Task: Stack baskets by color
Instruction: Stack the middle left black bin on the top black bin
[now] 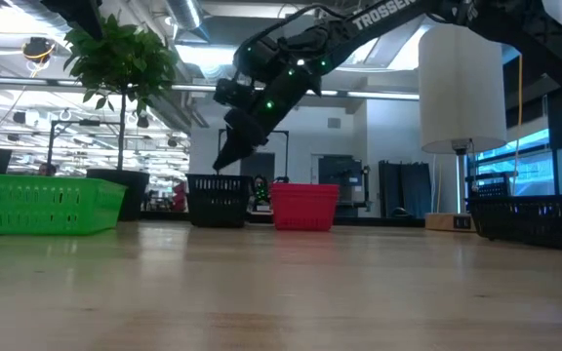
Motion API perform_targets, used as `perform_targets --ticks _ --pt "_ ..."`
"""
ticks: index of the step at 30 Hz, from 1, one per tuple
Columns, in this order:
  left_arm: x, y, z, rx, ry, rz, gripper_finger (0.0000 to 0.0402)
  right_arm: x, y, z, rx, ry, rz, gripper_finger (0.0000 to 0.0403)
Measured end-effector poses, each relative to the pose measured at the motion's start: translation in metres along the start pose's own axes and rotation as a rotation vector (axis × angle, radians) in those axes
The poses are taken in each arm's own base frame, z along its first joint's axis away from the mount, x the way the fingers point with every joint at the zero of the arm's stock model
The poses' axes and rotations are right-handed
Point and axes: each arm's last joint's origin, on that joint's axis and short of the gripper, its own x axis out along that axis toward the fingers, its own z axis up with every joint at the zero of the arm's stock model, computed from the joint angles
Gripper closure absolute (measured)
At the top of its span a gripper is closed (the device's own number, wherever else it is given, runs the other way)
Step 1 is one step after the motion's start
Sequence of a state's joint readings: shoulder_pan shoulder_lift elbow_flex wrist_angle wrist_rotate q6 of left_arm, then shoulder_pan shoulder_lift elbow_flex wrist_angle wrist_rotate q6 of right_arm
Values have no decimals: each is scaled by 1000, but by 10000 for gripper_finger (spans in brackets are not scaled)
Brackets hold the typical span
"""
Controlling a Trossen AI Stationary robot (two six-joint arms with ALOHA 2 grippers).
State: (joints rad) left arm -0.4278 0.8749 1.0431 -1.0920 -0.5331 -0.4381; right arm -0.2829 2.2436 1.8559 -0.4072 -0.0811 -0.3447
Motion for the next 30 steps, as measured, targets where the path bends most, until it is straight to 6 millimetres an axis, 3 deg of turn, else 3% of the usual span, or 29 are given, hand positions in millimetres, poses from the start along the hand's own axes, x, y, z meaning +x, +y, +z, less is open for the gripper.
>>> perform_targets --ticks 6,12,18,30 --pt "0 0 0 -1 1 -2 401 -14 2 23 -16 -47 -5 341" --pt "0 0 0 0 1 -3 401 -17 12 31 -8 -55 12 396" --pt "0 0 0 3 2 -3 401 -7 17 18 -13 -10 -4 401" --pt "0 0 0 3 1 0 401 16 7 -23 26 -2 2 402"
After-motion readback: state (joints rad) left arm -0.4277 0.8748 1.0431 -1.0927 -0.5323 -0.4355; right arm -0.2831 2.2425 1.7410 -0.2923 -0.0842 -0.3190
